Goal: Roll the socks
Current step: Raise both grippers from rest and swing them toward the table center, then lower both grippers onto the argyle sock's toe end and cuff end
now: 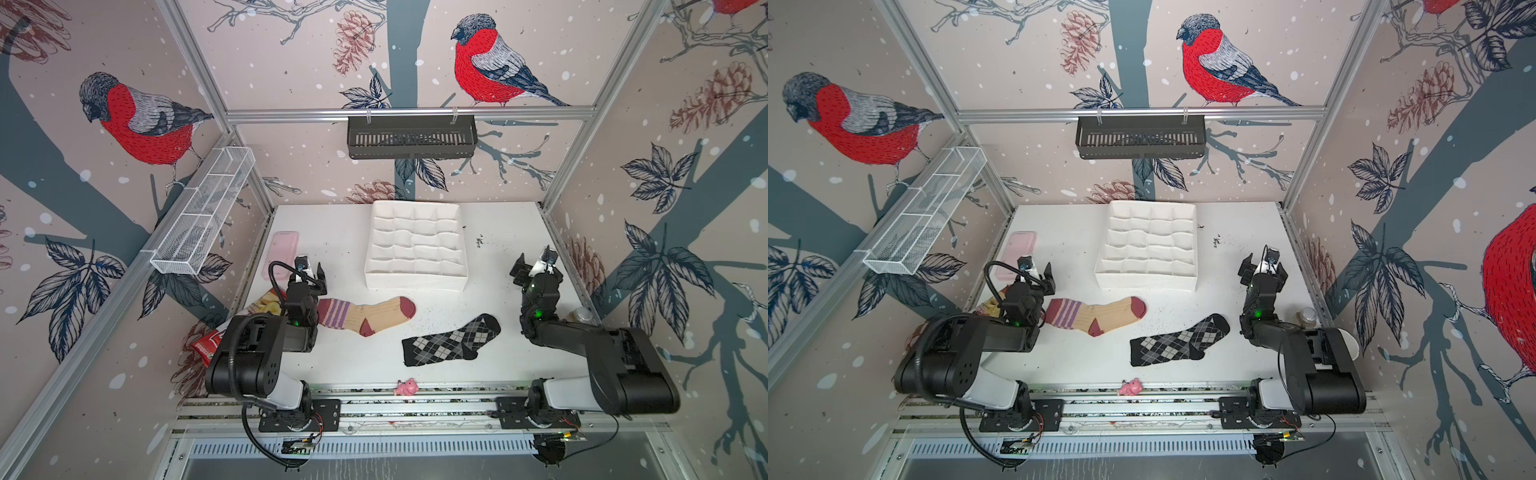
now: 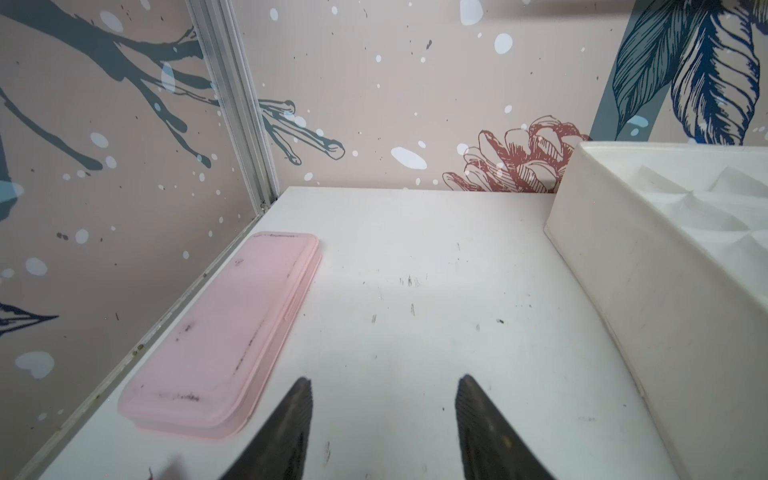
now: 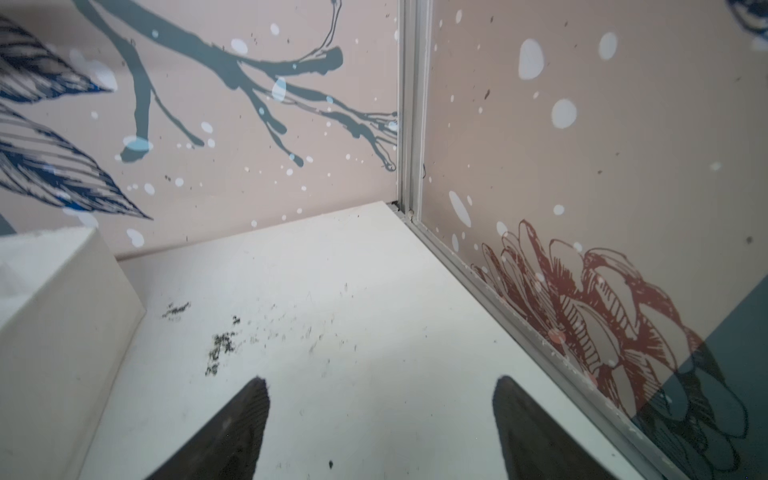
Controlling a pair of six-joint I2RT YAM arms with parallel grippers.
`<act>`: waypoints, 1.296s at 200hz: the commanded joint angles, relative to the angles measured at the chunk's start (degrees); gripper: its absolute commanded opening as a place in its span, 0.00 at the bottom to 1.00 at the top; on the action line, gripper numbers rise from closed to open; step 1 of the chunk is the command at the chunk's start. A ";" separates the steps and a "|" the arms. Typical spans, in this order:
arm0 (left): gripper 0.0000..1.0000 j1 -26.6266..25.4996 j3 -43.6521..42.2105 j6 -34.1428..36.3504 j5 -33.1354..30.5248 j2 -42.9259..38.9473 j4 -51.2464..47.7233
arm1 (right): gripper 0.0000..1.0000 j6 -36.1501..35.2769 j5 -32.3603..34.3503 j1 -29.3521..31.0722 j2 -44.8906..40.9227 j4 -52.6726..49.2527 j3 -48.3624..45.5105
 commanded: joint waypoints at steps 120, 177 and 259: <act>0.44 -33.17 25.99 -13.80 4.22 -20.86 -67.89 | 0.70 15.23 -15.78 17.44 -21.31 -72.64 25.23; 0.40 -37.25 22.22 -21.92 12.40 -20.66 -72.86 | 0.58 21.98 -12.89 33.94 -17.76 -79.90 23.34; 0.44 -44.85 20.59 -28.04 17.13 -14.48 -81.80 | 0.48 28.71 -18.04 44.20 -15.10 -81.25 17.83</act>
